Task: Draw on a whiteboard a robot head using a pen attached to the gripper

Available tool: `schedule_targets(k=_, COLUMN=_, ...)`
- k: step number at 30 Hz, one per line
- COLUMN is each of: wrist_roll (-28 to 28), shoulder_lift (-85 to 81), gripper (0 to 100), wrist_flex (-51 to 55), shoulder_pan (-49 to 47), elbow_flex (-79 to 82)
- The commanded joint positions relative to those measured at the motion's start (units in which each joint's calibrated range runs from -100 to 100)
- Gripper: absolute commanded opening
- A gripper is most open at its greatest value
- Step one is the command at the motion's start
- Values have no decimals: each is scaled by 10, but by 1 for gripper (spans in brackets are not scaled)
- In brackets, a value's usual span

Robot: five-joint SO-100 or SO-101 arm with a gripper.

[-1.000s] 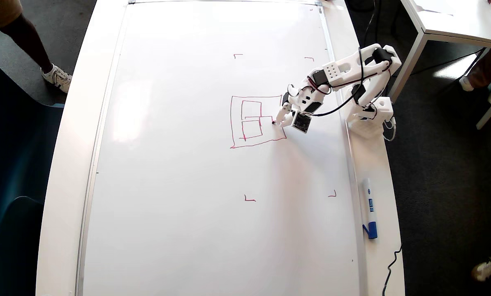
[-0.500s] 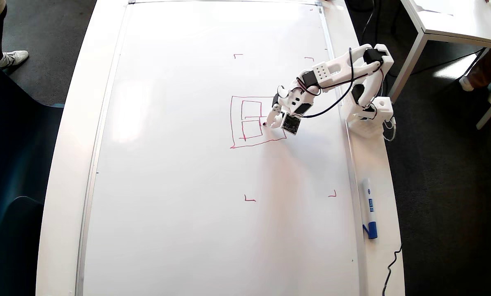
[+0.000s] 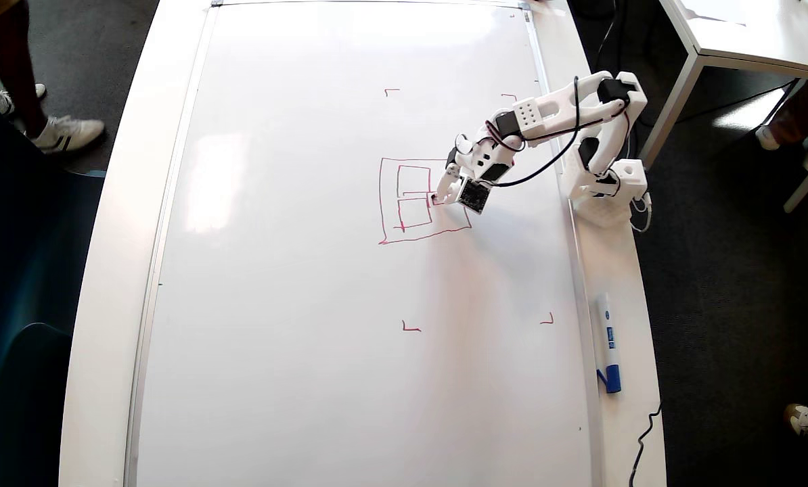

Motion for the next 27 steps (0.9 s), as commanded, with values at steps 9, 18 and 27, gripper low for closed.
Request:
schedule_targets(k=9, wrist_roll=3, shoulder_lift=-40, gripper=1, wrist_flex=5, shoulder_pan=23, elbow_flex=31)
schedule_targets(k=18, wrist_roll=3, shoulder_lift=-94, gripper=1, wrist_flex=0, shoulder_pan=24, elbow_flex=-10)
schedule_targets(k=27, wrist_roll=3, shoulder_lift=18, gripper=1, wrist_flex=-40, shoulder_pan=20, elbow_flex=-168)
